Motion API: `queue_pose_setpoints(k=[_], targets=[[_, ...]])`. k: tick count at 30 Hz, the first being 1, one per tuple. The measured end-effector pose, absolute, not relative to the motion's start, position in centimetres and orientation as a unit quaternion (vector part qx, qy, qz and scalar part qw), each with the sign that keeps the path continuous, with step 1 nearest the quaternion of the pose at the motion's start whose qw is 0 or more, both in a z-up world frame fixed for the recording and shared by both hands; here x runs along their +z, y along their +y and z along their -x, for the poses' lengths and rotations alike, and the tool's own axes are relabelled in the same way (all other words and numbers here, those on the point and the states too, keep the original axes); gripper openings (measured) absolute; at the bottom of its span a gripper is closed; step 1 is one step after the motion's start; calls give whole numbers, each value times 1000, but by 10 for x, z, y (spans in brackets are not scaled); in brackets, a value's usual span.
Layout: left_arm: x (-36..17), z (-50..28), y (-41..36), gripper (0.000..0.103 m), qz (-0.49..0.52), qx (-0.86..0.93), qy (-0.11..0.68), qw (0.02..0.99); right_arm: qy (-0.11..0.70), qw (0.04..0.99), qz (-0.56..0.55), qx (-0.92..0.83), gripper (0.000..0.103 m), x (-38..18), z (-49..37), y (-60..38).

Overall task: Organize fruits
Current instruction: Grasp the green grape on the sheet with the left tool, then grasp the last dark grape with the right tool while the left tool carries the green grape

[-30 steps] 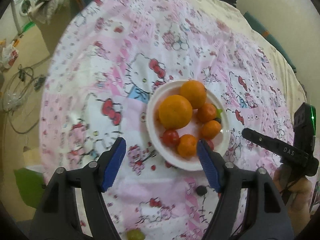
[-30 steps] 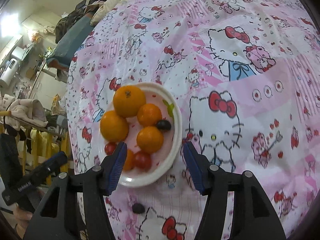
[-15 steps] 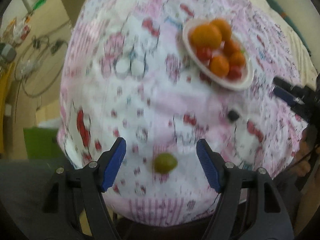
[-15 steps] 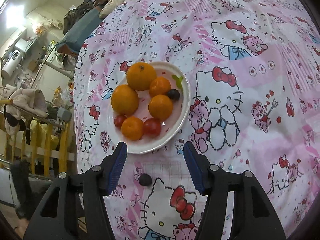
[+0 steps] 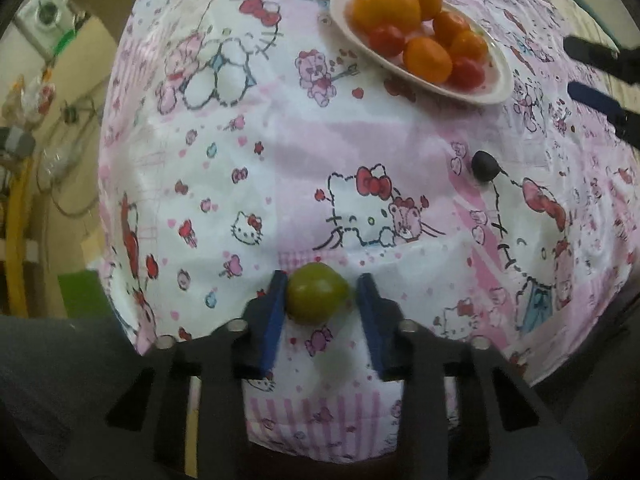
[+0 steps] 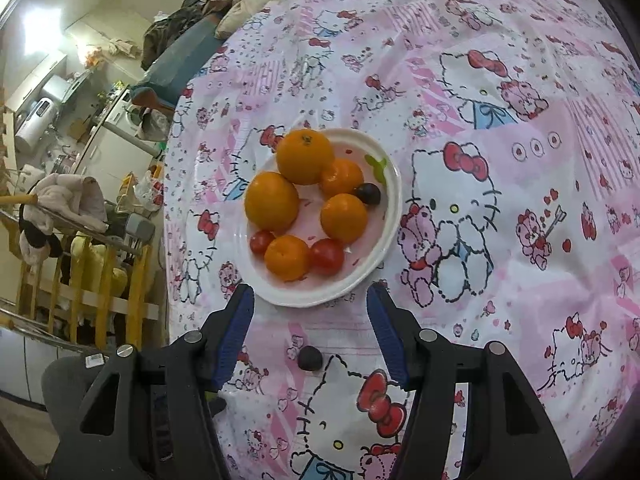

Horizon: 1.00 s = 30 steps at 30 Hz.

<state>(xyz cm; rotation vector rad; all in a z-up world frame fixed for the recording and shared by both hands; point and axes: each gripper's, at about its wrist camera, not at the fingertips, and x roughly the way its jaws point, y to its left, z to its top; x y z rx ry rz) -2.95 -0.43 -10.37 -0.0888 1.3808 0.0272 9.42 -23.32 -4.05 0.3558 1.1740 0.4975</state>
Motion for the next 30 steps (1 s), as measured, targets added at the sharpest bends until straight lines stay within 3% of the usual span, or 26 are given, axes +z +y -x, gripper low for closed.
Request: queue_pose_setpoints(k=[11,20,21,23,30], targets=[[-62,14,1,24,64,-10,607,792,540,788,-170,243,61,-34,-95,-231],[-32,-31,0,24,69,-32,576,814,590,755,-150,243,61,-66,-93,-214],[-31,-34,0,24,69,-32,576,814,601,748,-142,244,60,-72,-92,-210],[-34,-39,0,24,70,-32,578,813,622,729,-137,251,48,-85,-91,-203],[-45,-50,8,24,77,-28,584,807,667,694,-85,257,32,-117,-82,-175]])
